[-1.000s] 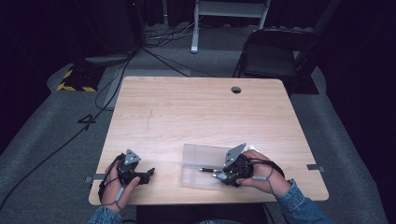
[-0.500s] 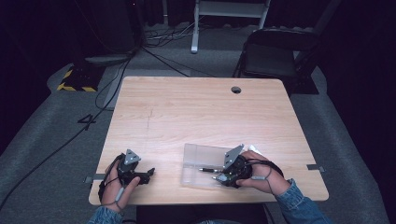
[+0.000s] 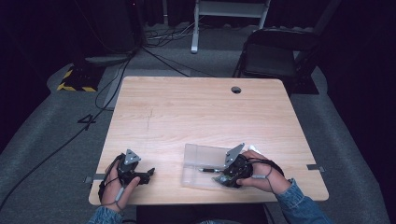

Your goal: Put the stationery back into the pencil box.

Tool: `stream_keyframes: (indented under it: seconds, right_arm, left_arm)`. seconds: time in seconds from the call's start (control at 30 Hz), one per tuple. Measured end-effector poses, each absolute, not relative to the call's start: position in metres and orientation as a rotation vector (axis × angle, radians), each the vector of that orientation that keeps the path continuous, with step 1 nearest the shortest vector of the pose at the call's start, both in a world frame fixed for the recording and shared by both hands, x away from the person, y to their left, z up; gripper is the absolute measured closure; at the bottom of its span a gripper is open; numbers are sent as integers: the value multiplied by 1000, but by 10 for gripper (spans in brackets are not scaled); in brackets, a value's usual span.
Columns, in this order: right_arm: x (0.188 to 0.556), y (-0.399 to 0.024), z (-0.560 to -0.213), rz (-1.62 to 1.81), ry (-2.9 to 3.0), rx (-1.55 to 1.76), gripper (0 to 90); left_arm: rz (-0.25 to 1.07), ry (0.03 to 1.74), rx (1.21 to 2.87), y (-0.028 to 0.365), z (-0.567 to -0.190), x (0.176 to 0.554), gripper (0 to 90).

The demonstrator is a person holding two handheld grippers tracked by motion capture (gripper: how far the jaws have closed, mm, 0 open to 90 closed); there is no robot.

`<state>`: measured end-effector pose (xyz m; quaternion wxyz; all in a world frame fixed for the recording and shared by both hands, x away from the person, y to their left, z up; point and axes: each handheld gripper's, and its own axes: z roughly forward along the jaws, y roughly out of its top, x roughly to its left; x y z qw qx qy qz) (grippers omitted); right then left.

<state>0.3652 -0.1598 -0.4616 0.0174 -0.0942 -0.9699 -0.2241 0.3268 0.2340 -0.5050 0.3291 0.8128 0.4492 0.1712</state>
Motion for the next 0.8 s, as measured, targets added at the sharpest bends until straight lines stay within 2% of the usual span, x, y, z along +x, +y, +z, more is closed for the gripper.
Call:
stream_keyframes:
  seconds: [0.27,0.43,0.8]
  right_arm:
    - [365,-160,-456,-782,-2999,-316,501]
    - [359,-152,-454,-871,-2970,-274,414]
    - [355,-140,-466,-860,-2963,-215,354]
  left_arm:
    - [448,1176,2125,234,-505,327,124]
    - [448,1176,2125,234,-505,327,124]
    - [448,1177,2125,234,-505,327,124]
